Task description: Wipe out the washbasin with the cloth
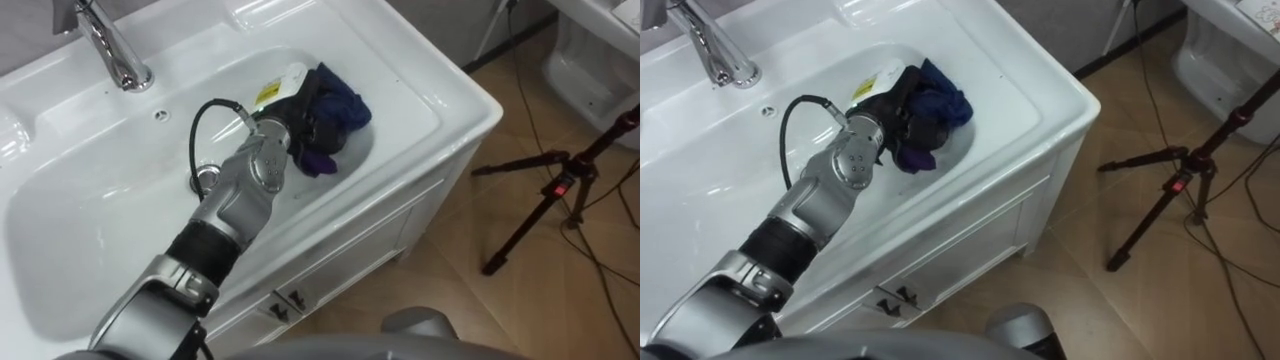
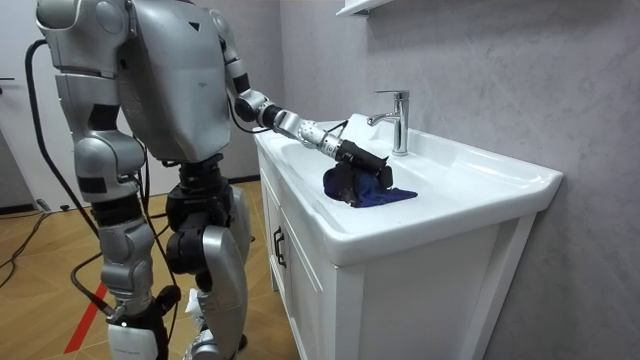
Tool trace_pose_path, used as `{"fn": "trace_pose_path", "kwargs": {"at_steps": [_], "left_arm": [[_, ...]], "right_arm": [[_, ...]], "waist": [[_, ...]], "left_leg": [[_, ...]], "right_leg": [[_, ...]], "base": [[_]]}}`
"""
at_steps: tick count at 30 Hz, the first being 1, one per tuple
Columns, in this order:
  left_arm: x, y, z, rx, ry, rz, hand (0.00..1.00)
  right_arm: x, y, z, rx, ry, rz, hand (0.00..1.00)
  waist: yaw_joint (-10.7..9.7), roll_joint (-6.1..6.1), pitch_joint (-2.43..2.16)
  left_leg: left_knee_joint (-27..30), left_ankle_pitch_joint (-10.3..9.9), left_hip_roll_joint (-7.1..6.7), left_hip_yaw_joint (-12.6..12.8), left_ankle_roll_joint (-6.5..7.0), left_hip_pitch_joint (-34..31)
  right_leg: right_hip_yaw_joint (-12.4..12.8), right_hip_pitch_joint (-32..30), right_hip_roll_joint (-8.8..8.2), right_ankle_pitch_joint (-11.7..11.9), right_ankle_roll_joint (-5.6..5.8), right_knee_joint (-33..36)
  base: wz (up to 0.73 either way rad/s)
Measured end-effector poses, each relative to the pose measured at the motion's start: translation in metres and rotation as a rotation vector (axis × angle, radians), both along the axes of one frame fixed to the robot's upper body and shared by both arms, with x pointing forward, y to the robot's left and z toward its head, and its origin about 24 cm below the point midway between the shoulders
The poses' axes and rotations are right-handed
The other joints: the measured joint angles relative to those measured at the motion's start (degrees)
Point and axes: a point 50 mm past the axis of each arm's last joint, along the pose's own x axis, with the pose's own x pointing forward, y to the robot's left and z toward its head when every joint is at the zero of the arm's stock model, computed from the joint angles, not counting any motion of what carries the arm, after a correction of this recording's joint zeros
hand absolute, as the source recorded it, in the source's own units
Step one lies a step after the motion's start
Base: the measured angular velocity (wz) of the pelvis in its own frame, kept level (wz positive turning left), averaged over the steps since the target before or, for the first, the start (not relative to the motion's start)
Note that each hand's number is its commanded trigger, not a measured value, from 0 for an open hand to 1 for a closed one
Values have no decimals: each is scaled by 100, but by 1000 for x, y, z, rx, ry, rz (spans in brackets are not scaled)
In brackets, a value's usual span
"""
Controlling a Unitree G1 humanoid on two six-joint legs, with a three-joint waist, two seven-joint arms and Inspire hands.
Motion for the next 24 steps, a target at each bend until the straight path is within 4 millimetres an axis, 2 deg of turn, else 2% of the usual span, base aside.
{"fn": "trace_pose_path", "kwargs": {"at_steps": [4, 7, 10, 13, 15, 19, 24], "left_arm": [[0, 5, -1, 16, 22, -6, 100], [-5, 13, -16, 58, 77, 7, 100], [-17, 27, -40, 73, 177, 55, 100], [-29, 48, -59, 74, 245, 127, 100], [-38, 59, -69, 106, 262, 152, 100], [-52, 74, -82, 115, 264, 207, 100], [-67, 103, -91, 210, 240, 291, 100]], "right_arm": [[-1, 0, 0, 1, 6, 6, 0], [-3, 0, 0, 1, 15, 1, 0], [-6, 1, 0, -2, 14, -1, 0], [-6, 1, 0, -2, -1, -19, 0], [-11, 1, 0, -2, 7, -34, 0], [-13, 0, 0, -11, 12, -22, 0], [-22, -1, 0, -14, 32, -27, 0]], "waist": [[67, -21, 13], [162, -37, 14], [312, -63, 9], [485, -139, -31], [643, -233, -74], [730, -281, -144], [841, -253, -157]], "left_leg": [[0, 0, 3, 53, 0, 9], [-5, 0, 13, 45, 0, 68], [-6, 0, 14, 44, 0, 143], [-18, 0, 8, 50, 0, 183], [-62, 0, 8, 52, 0, 318], [-76, -1, -1, 53, 0, 423], [-82, -1, 19, 46, 0, 472]], "right_leg": [[68, 2, 19, 0, 0, -6], [136, 34, 45, 0, -1, 0], [167, 95, 57, -2, -4, -5], [164, 135, 53, -12, -6, -21], [175, 228, 64, -24, -10, -17], [172, 323, 60, -32, -1, -45], [172, 354, 86, -32, -10, -17]], "base": [[-9], [-13], [-5], [1], [-3], [2], [0]]}}
